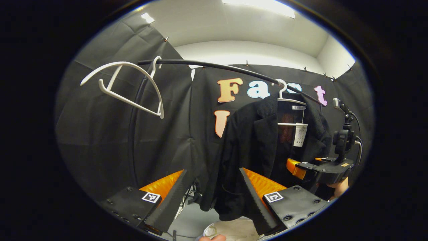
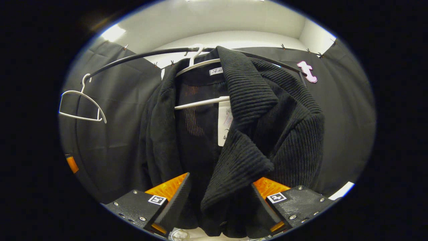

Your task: Grasp the clothes on the hanger with both hands and then place them into the laundry hamper below.

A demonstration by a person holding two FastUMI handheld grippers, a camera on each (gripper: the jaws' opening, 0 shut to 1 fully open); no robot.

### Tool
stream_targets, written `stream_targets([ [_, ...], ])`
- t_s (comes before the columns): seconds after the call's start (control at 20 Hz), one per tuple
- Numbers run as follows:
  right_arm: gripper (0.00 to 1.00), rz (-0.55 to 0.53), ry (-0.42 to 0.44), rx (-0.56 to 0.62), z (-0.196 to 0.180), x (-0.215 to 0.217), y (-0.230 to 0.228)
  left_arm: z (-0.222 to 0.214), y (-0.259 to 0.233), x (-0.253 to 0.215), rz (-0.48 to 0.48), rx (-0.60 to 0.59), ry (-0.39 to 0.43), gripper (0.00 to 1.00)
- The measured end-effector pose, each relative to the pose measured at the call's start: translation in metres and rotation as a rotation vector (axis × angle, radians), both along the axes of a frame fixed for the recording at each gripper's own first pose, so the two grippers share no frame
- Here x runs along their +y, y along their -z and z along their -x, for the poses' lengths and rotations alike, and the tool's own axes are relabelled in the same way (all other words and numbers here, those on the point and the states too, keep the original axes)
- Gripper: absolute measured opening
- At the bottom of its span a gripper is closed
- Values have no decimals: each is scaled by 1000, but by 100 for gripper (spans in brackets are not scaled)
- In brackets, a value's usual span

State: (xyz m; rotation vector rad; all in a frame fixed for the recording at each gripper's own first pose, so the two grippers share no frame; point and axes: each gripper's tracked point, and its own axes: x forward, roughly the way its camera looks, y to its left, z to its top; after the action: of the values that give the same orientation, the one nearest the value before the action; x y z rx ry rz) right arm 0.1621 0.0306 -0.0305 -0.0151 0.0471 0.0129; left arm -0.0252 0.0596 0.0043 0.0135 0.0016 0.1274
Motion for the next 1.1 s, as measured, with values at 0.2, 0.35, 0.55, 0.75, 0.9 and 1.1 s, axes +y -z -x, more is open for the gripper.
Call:
stream_targets([
  [0.2,83,33,88,45,-17,-28,18,-1,0,-7,-7,-2,18,97],
  [0.35,40,-8,91,55,-18,-37,20,-5,1,-14,-23,-9,38,93],
  [0.55,16,-1,39,51,1,-36,12,-20,14,-34,5,11,100,96],
  [0.75,4,23,27,28,34,-41,-3,-56,29,-73,54,37,225,100],
  [0.9,3,19,21,12,59,-45,-19,-91,39,-115,105,52,333,97],
  [1.1,3,34,18,-25,80,-54,-38,-139,53,-145,82,51,357,97],
])
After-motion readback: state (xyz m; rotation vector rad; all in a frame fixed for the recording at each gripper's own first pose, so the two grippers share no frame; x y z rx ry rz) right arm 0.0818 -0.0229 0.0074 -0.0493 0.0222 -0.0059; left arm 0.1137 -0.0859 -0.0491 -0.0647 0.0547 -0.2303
